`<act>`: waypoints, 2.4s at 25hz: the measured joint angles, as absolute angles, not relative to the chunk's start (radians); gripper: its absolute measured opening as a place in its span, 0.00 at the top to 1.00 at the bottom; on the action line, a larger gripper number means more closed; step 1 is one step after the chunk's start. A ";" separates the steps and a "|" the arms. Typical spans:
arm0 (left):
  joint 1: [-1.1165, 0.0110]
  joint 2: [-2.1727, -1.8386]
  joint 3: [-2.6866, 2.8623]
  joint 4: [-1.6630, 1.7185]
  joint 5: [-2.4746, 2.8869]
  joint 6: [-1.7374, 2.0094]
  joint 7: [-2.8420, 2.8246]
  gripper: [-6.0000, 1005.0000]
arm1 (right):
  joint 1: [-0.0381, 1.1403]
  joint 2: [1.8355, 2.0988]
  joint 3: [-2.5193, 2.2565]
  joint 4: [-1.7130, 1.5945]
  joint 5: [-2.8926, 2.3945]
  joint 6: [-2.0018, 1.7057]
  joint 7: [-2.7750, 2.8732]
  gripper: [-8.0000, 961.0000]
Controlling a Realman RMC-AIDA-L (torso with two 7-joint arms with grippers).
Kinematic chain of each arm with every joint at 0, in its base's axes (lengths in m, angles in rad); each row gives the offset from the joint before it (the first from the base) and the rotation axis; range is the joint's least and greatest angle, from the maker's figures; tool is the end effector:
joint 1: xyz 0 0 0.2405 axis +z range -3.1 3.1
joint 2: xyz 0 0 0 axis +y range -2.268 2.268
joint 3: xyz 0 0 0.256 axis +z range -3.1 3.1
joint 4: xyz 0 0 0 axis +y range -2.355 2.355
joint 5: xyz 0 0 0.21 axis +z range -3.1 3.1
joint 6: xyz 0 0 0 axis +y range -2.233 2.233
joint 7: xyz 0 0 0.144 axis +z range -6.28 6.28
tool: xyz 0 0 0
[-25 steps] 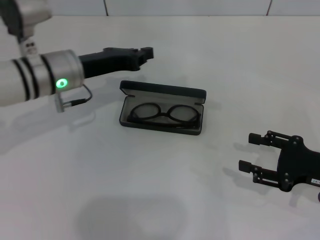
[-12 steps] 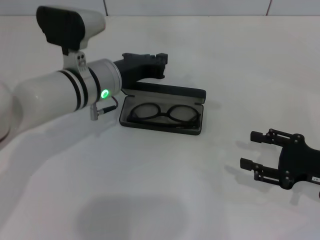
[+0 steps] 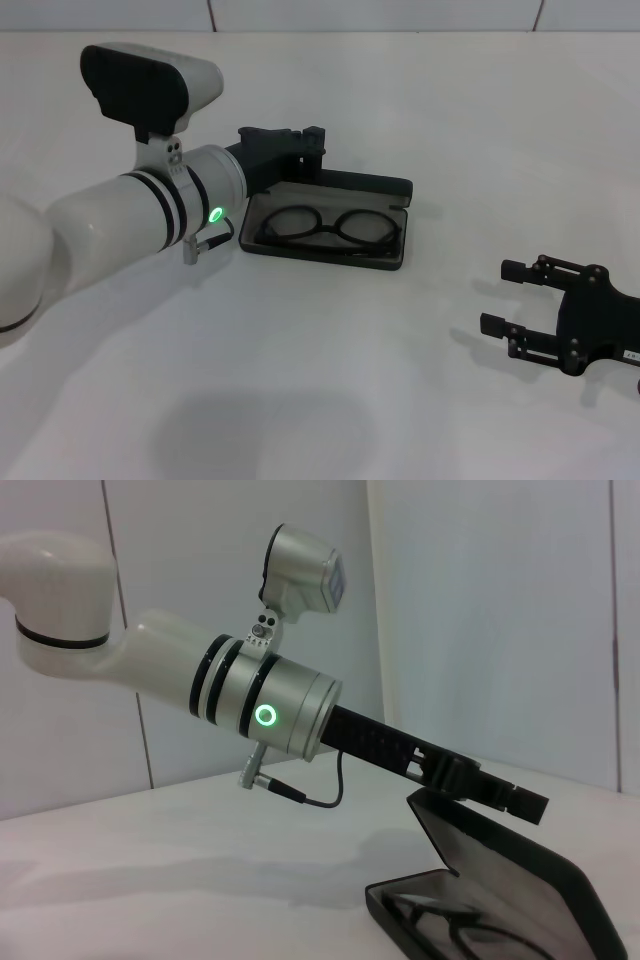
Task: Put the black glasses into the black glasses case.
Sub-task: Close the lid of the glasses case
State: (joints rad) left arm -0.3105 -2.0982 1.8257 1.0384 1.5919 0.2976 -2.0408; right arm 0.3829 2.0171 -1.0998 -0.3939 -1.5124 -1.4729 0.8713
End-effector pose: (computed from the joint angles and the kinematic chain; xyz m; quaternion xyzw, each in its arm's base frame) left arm -0.2156 0.3620 -0.0780 -0.8374 -0.3664 -0.1880 0.3595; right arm 0.2952 0.2789 -0.0346 -0.9392 0.1150 0.2761 0.1687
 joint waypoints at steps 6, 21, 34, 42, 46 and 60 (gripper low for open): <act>-0.305 -2.100 1.830 1.038 1.590 0.292 -2.010 0.99 | 0.383 2.017 -1.100 -0.393 -1.512 -1.471 0.871 0.29; -0.287 -2.097 1.865 1.034 1.539 0.253 -1.962 0.99 | 0.384 2.017 -1.100 -0.398 -1.513 -1.473 0.871 0.29; -0.261 -2.099 1.865 0.997 1.213 0.284 -1.621 0.99 | 0.385 2.017 -1.100 -0.399 -1.513 -1.472 0.871 0.29; -0.257 -2.099 1.866 0.928 0.928 0.359 -1.324 0.99 | 0.386 2.017 -1.100 -0.399 -1.513 -1.476 0.872 0.29; -0.255 -2.101 1.865 0.897 0.871 0.382 -1.262 0.99 | 0.387 2.017 -1.100 -0.400 -1.513 -1.479 0.874 0.29; -0.260 -2.102 1.867 0.776 0.646 0.510 -0.988 0.99 | 0.388 2.017 -1.100 -0.400 -1.512 -1.480 0.879 0.29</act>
